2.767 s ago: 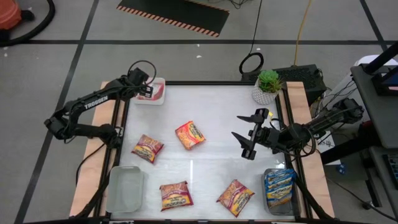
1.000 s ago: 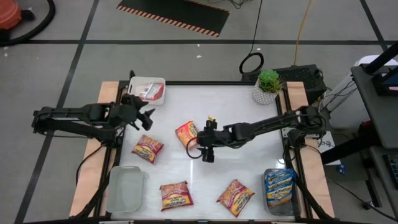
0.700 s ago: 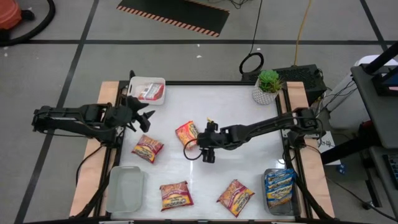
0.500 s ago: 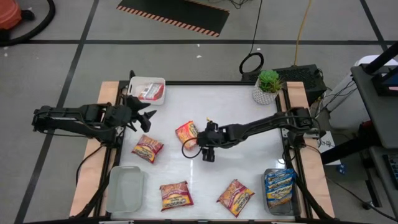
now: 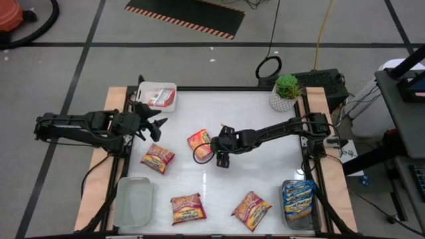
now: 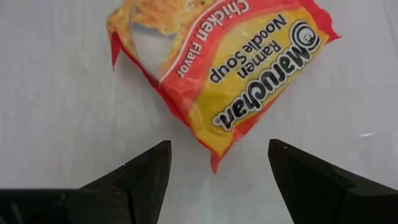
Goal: Sort Maruchan noodles
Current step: Put the orange noodle pack into the white bin
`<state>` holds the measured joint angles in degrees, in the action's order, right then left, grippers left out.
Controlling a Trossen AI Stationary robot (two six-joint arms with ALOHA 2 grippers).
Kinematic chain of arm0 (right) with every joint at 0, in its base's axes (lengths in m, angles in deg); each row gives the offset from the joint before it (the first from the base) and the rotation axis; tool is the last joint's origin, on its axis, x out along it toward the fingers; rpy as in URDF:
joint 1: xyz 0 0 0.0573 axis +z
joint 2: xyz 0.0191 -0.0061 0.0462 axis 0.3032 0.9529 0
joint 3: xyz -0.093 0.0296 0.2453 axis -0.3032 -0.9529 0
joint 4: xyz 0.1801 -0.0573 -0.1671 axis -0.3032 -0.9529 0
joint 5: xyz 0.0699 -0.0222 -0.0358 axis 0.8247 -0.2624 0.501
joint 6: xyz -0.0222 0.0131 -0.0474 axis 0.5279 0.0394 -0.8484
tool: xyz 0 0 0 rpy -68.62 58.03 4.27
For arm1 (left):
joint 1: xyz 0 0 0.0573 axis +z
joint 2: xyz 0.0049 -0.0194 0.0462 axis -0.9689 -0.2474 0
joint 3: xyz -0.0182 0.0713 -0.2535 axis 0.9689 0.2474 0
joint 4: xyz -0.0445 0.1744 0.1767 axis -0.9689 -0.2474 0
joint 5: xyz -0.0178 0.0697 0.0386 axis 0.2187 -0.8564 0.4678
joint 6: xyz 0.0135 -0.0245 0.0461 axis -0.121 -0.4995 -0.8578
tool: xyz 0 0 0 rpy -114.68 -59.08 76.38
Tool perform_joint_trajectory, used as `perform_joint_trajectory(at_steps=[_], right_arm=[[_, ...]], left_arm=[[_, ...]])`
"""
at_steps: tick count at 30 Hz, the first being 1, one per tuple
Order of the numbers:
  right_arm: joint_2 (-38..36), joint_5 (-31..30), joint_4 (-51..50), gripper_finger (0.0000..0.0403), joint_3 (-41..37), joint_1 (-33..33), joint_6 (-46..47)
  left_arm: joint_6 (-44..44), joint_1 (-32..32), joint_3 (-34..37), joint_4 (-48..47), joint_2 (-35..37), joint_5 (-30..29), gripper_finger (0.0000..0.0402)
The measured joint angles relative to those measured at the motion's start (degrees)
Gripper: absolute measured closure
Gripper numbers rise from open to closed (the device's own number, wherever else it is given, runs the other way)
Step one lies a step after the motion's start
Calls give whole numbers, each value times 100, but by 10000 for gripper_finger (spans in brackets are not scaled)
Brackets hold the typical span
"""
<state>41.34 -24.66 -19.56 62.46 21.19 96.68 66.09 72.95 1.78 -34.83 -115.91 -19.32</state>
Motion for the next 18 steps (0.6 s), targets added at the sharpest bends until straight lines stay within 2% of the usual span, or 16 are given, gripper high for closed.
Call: perform_joint_trajectory(at_steps=[4,9,18], right_arm=[[5,33,33,155,-32,-26,-70],[44,453,430,195,-360,-115,-125],[33,608,832,259,-764,-284,-174]], left_arm=[[43,2,0,0,0,-2,179],[48,2,0,25,0,-2,179],[-169,2,0,361,0,-9,178]])
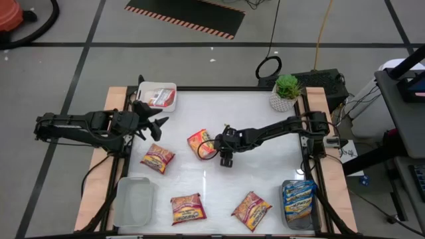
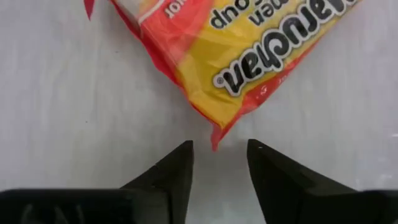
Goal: Sort Maruchan noodles
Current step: Put the orange noodle pack into the white bin
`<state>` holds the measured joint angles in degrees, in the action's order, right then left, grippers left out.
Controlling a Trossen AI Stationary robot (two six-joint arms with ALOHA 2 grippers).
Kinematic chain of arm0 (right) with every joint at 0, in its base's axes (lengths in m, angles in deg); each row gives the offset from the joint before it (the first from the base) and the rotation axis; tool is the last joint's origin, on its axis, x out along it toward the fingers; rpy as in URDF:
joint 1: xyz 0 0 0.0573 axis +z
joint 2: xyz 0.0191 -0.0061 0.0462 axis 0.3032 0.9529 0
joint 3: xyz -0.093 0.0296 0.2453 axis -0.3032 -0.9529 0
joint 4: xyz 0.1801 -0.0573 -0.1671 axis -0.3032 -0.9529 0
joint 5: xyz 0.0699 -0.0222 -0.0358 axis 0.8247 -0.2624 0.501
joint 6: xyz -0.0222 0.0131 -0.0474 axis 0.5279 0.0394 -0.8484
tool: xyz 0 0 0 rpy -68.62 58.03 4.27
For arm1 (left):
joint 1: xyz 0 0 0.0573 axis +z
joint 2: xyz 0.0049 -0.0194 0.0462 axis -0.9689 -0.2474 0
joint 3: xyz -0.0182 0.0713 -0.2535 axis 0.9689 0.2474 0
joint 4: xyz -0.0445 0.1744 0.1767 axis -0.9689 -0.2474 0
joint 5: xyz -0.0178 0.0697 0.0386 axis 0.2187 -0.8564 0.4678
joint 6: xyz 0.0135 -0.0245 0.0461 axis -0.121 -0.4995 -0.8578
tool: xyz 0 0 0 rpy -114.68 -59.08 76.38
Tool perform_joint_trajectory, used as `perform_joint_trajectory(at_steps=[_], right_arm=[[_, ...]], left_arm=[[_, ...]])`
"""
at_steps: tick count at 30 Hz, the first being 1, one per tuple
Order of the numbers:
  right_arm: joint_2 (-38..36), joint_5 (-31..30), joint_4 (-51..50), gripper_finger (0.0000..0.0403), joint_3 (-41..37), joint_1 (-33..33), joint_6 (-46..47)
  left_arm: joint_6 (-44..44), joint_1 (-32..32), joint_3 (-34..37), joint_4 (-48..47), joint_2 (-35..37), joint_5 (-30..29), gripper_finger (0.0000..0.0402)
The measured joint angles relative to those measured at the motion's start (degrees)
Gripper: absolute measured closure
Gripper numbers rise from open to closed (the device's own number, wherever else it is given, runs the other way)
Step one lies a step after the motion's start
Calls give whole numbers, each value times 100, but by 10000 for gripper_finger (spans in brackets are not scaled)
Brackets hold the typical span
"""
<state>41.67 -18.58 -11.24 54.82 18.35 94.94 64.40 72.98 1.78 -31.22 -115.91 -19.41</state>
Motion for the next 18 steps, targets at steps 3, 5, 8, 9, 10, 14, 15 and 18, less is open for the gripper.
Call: perform_joint_trajectory(at_steps=[3,5,8,9,10,14,15,18], right_arm=[[-7,163,274,279,-94,-16,-45],[0,145,437,286,-122,5,-46],[0,144,514,287,-132,15,-15],[0,136,501,285,-133,17,36],[0,138,515,282,-135,17,81],[0,116,740,264,-136,15,194],[0,120,828,259,-137,15,220],[0,125,1034,253,-137,15,235]], left_arm=[[-76,0,0,82,0,-13,178],[-85,0,0,106,0,-13,179],[-95,0,0,113,0,-13,178],[-100,-1,0,112,0,-13,178],[-100,0,0,113,0,-15,178],[-100,0,0,113,0,-15,179],[-112,0,0,113,0,-13,179],[-137,0,0,111,0,-13,179]])
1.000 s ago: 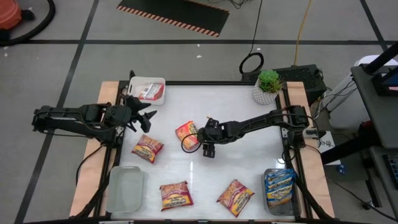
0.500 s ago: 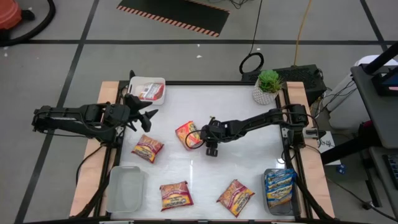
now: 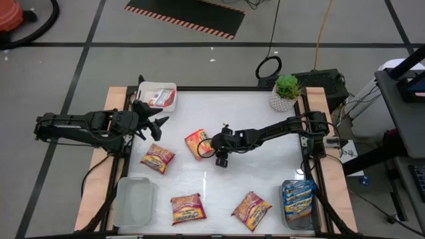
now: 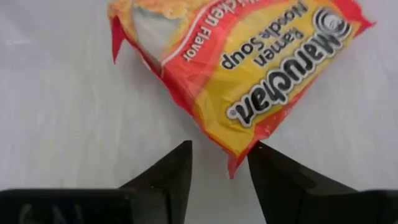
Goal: Sort Maruchan noodles
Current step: Put the orange noodle pack into the white bin
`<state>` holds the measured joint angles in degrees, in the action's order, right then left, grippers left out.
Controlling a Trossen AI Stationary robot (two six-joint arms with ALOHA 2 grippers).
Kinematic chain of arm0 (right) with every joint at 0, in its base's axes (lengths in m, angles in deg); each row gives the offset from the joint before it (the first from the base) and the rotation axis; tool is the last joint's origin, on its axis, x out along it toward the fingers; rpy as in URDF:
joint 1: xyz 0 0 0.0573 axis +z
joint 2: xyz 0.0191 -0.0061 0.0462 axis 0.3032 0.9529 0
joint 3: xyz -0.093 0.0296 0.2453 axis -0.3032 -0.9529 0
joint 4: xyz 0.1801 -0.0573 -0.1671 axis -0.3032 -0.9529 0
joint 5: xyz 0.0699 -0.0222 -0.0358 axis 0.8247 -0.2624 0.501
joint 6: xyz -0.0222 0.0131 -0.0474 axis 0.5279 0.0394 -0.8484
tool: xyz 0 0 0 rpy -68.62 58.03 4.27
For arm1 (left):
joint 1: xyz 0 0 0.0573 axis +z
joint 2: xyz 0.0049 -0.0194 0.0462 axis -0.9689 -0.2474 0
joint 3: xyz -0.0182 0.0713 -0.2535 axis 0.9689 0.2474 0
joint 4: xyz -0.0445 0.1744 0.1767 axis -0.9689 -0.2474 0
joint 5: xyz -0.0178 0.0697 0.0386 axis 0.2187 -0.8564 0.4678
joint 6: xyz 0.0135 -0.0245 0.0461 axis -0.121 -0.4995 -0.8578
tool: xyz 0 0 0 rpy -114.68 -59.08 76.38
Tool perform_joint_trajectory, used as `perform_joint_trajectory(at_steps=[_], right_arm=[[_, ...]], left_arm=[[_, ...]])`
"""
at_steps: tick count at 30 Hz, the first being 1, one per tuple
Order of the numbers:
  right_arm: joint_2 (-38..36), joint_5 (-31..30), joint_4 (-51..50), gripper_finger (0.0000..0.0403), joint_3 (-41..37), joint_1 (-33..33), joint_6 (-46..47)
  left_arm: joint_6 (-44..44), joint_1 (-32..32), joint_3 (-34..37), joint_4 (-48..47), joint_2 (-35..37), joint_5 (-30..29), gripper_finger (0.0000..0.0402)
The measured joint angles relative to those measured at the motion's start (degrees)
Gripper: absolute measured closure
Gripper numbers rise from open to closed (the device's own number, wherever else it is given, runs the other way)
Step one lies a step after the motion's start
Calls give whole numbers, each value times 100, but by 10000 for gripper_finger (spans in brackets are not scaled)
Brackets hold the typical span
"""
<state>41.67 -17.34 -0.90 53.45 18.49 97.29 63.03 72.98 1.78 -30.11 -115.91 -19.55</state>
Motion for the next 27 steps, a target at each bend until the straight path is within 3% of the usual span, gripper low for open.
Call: perform_joint_trajectory(at_steps=[5,16,20,27], right_arm=[[0,298,110,276,0,-6,-6],[0,306,107,395,0,-15,-181],[0,252,30,400,0,-15,-560],[-167,-1096,-377,402,41,269,-1720]], left_arm=[[0,0,0,-1,0,-1,179],[3,0,0,-4,0,-1,179],[0,0,0,-11,0,0,179],[-59,0,0,-44,-45,2,178]])
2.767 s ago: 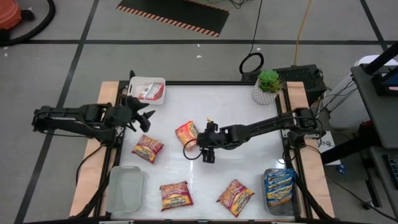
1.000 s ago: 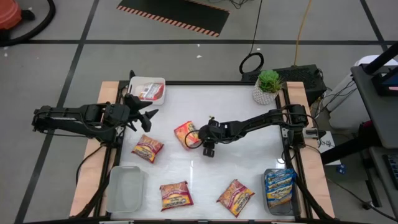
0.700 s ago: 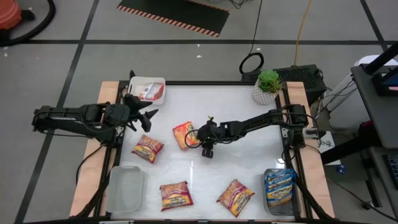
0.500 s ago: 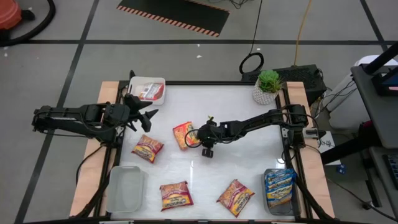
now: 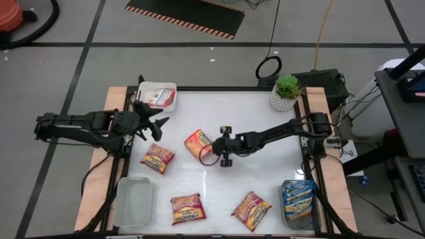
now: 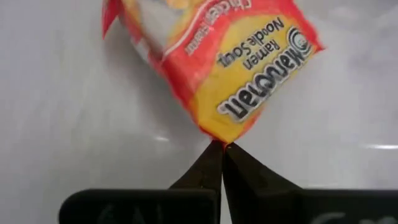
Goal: Sort Maruchan noodles
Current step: Put the orange noodle pack into the white bin
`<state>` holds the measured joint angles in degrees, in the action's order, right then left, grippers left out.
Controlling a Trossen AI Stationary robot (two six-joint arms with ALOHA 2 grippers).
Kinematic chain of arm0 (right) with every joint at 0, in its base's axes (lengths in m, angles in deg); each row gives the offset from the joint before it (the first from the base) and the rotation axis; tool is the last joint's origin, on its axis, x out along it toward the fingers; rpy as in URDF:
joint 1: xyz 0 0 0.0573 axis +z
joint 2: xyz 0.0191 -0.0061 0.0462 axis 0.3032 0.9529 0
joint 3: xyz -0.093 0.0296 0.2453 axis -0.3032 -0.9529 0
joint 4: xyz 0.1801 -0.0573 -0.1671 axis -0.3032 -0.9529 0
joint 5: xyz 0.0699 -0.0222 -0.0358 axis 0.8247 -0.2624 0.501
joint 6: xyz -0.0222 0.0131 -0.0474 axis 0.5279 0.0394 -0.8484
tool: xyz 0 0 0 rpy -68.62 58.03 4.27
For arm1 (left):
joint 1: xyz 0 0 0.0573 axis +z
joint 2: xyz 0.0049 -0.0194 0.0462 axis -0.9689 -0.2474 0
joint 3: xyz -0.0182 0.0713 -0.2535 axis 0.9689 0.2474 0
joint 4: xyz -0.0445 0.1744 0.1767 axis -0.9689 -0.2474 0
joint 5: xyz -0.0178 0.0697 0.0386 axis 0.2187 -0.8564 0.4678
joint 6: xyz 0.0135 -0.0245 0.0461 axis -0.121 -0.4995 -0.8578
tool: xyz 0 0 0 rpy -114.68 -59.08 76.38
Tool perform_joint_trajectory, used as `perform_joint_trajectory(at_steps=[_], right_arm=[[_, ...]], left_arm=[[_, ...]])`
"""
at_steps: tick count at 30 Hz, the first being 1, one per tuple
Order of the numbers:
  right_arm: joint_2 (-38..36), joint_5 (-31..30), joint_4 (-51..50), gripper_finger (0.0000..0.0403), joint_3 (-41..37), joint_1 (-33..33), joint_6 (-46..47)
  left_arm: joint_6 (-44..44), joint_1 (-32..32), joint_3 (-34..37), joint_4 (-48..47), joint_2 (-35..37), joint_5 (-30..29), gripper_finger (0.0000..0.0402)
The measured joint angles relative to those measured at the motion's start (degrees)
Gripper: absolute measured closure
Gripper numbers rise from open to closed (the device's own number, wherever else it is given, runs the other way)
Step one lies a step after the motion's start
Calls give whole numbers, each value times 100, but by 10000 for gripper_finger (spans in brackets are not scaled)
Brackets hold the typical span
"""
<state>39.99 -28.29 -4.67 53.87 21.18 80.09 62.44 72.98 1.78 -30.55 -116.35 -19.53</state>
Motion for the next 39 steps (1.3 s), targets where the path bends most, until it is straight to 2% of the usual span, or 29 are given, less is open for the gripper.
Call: perform_joint_trajectory(at_steps=[7,12,16,22,30,34,39], right_arm=[[-299,-1741,236,403,2,505,-1266],[-565,-2500,531,403,2,764,-1936],[-748,-2656,643,403,0,887,-2441],[-858,-2663,1095,403,4,1014,-3147],[-856,-2684,1384,403,3,1000,-3333],[-856,-3067,1342,403,2,952,-3202],[-856,-3286,1348,403,2,945,-3226]], left_arm=[[-13,-4,2,39,-310,196,179],[14,-3,2,112,-667,302,179],[-26,-2,2,186,-998,591,179],[-493,-91,2,370,-1554,1827,178],[-780,-446,4,1511,-2204,1843,178],[-800,-610,0,1964,-2568,1634,178],[-976,-569,2,1959,-2944,1320,167]])
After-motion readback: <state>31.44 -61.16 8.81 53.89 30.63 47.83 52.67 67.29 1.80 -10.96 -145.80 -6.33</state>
